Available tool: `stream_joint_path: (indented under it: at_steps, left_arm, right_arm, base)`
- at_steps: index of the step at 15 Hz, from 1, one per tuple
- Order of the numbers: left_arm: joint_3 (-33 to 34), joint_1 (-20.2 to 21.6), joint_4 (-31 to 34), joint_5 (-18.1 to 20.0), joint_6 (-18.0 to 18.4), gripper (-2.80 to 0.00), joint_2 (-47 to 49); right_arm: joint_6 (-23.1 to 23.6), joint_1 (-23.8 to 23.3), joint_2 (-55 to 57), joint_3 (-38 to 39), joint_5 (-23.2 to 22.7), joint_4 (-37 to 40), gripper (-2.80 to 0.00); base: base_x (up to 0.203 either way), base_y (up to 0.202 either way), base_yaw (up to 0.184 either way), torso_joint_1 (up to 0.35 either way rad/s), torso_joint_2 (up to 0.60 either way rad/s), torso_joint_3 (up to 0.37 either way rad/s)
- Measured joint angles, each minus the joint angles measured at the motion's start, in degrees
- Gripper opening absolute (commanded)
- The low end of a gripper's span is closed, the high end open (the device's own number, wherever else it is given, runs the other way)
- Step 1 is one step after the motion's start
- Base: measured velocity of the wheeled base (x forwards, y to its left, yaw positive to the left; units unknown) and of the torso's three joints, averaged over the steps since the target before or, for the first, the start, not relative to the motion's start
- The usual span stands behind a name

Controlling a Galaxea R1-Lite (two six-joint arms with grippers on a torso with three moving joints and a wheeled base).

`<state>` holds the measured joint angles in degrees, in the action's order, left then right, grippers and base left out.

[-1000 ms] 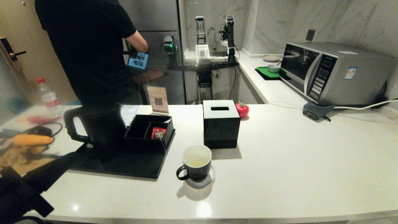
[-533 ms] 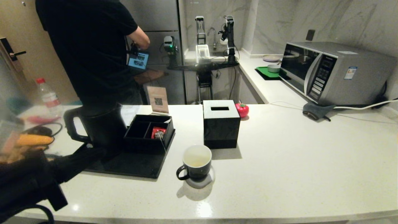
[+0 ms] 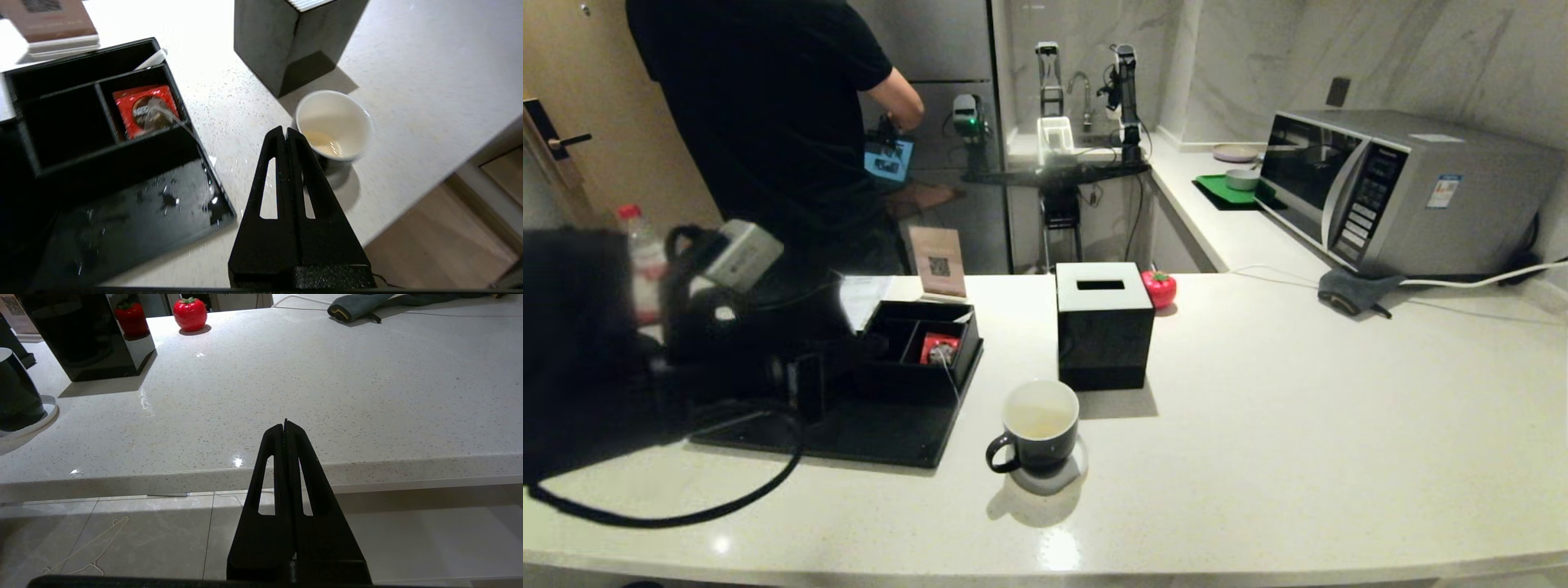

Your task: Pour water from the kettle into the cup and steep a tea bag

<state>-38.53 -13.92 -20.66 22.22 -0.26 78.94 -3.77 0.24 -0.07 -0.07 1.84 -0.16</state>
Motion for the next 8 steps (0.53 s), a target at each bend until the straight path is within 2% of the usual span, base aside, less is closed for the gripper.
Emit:
stream_joint_path:
  at_steps: [2,6,8]
  left_arm:
    - [-6.31,-1.87,2.51,-1.15,0.04,-2.80,6.08]
    - [-18.72,-3.13,12.39,-1.81,0.04,-2.80,16.60]
    - [-24.51,-3.17,18.51,-3.68,0.04,-2.80,20.48]
  right_arm:
    - [0.00,-0.01,0.00,0.00,-0.01,0.00,-2.80]
    - [0.00,0.00,0.00,0.00,-0.02,0.02,-2.80]
    - [0.00,0.00,0.00,0.00,0.00,0.00,-2.80]
  base:
    - [0.000,0.000,0.000,0.000,0.00,0.000]
    - [0.000,0.000,0.000,0.000,0.00,0.000]
    - [0.000,0.000,0.000,0.000,0.00,0.000]
